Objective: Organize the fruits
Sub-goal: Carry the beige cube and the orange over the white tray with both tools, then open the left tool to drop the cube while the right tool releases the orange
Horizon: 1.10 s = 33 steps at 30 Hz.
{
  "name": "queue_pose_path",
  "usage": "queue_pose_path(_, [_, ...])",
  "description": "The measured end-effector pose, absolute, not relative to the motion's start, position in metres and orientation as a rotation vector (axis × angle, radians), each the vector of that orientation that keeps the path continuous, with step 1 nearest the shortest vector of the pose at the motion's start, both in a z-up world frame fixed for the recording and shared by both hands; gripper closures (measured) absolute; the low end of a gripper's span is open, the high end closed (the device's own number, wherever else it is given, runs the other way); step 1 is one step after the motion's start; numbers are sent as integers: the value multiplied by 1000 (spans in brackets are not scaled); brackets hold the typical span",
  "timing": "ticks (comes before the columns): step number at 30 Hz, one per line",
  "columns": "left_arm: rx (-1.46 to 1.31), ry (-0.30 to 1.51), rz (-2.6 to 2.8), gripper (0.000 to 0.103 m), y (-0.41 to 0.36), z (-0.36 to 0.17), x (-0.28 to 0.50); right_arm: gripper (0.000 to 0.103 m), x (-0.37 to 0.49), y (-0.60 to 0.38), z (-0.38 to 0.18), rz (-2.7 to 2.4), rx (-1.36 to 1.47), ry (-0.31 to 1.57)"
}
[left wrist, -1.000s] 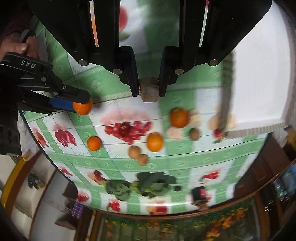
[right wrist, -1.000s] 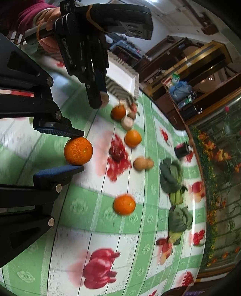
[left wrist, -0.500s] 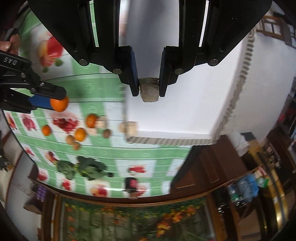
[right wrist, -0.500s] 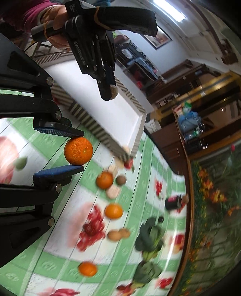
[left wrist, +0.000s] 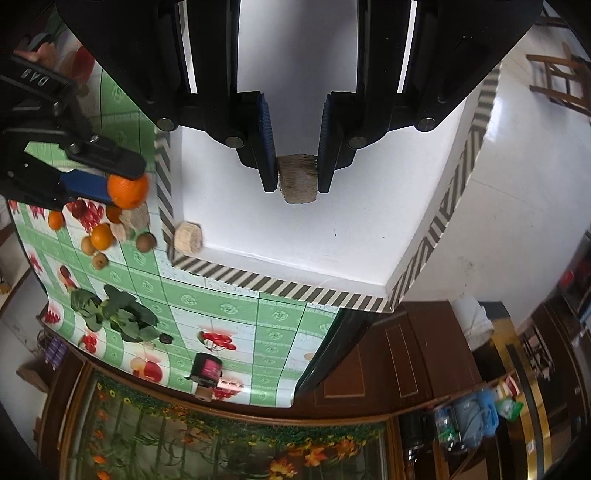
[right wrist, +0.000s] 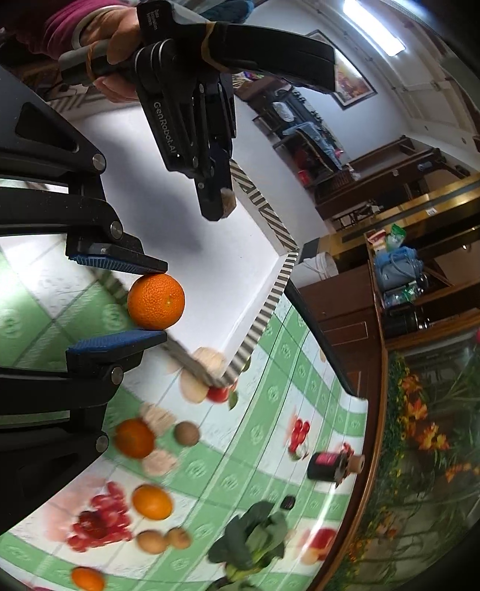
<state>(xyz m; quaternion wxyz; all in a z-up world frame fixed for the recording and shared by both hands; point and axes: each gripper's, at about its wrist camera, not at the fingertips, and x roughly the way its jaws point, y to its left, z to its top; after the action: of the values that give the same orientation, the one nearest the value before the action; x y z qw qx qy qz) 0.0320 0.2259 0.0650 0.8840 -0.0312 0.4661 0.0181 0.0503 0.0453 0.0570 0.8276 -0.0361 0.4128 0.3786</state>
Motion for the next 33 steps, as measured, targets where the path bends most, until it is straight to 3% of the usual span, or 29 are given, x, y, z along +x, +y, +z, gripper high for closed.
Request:
queue_pose_path(29, [-130, 1029, 92, 82, 253, 29, 66, 73, 91, 107, 22, 837, -201, 947])
queue_pose_path(31, [-143, 1025, 80, 79, 256, 29, 65, 68, 90, 106, 23, 832, -203, 943])
queue_pose_path(33, [-165, 1022, 65, 66, 258, 29, 63, 63, 89, 104, 25, 830, -206, 939])
